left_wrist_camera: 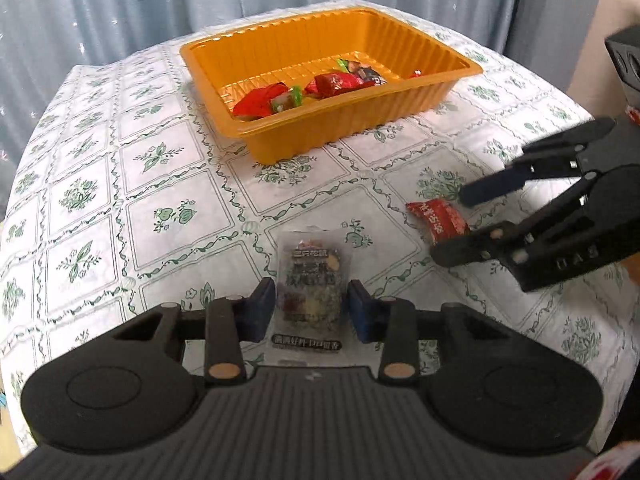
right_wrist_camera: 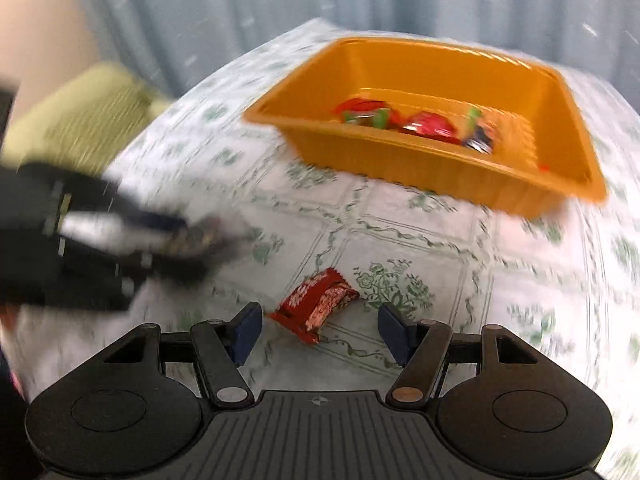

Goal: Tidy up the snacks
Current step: 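Grasp the clear-wrapped bar with the left gripper while the right gripper grasps the red packet, then carry the clear bar and red packet with both grippers over the orange tray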

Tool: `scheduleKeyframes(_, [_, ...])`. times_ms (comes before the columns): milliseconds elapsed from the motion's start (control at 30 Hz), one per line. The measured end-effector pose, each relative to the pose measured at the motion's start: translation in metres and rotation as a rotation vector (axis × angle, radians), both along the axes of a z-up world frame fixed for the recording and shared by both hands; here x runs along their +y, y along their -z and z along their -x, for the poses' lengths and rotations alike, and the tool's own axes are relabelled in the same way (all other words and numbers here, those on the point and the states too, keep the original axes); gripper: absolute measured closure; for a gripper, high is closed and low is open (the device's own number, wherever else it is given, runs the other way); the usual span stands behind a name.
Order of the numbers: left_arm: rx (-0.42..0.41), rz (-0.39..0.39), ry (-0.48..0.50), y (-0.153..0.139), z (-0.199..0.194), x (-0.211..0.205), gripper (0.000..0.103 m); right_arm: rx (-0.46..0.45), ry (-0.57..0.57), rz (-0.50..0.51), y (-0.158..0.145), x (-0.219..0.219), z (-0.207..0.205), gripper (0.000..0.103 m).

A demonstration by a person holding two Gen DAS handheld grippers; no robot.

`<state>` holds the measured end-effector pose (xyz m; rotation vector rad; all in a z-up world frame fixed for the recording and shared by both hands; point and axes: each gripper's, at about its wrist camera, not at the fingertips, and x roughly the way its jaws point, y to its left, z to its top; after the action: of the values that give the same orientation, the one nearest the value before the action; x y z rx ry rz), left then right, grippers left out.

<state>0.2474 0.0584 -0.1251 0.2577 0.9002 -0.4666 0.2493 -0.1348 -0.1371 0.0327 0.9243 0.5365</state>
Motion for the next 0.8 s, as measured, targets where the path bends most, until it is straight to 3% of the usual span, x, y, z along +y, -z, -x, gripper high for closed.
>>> scheduleKeyframes(200, [-0.024, 0.026, -0.047, -0.003, 0.003, 0.005, 0.058, -0.031, 0.203, 0.001, 0.001, 0.013, 0.000, 0.039])
scheduleKeyframes(467, [-0.045, 0.057, -0.083, -0.001, 0.005, 0.004, 0.057, -0.144, 0.232, 0.129, 0.007, 0.029, 0.012, 0.075])
scheduleKeyframes(800, [-0.083, 0.028, -0.065, 0.007, 0.011, -0.009, 0.057, -0.157, 0.268, 0.104, 0.008, 0.000, 0.032, 0.076])
